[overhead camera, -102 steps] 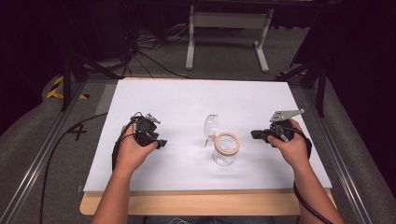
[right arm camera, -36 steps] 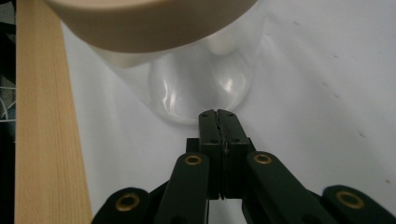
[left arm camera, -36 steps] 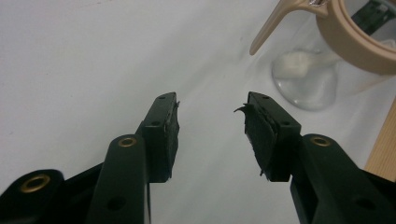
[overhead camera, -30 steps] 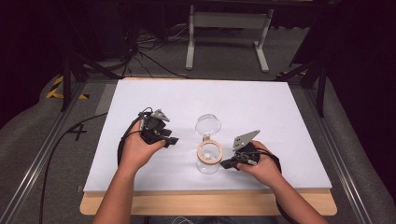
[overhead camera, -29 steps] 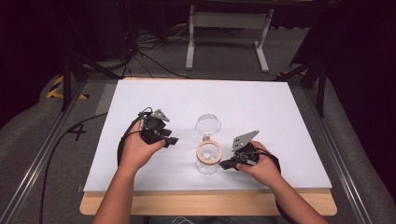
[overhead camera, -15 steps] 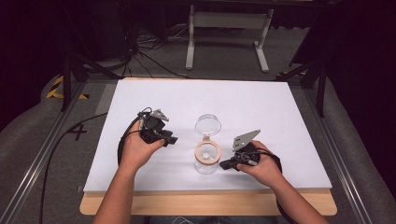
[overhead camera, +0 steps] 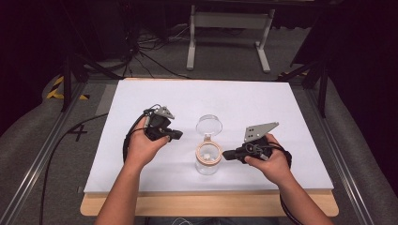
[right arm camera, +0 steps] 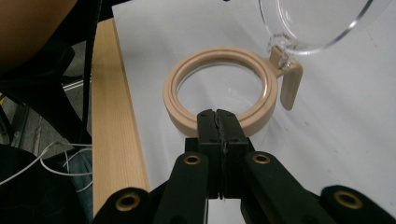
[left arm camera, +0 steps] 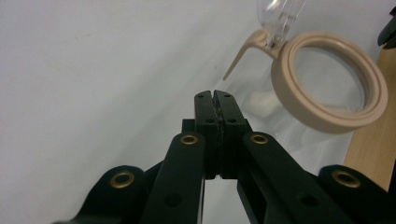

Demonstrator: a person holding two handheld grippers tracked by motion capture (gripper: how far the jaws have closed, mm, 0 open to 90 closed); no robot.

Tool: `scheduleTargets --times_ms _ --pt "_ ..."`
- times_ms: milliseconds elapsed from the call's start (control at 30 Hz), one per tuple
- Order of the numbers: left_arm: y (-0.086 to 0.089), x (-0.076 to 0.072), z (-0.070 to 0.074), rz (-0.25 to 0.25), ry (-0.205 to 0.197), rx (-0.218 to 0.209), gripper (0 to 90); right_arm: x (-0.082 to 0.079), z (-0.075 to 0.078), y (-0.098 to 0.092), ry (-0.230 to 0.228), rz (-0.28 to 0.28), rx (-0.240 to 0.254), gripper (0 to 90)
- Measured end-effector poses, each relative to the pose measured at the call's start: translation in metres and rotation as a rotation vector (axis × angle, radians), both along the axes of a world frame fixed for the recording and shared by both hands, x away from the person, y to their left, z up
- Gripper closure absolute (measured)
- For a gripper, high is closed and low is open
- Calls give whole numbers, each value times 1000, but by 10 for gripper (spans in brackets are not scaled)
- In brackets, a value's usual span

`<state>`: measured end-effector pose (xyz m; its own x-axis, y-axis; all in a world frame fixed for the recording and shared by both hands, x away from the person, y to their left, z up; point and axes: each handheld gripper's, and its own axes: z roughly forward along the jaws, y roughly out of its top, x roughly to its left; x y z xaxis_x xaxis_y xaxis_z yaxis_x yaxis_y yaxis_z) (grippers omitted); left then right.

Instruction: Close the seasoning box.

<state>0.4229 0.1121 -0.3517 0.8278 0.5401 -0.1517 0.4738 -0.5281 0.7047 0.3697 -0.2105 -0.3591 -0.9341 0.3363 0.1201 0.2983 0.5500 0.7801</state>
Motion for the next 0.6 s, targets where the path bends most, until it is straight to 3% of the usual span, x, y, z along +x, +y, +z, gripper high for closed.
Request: scheduleTargets --times_ms 167,367,467,600 --pt "-6 7 2 -6 12 -38 898 4 3 5 5 -13 64 900" --pt "-14 14 2 -4 4 -59 898 6 2 11 3 -5 82 900" --pt "-18 18 2 38 -30 -110 898 7 0 14 1 -8 91 900" --pt "-22 17 2 40 -71 -142 897 8 0 14 -7 -15 102 900"
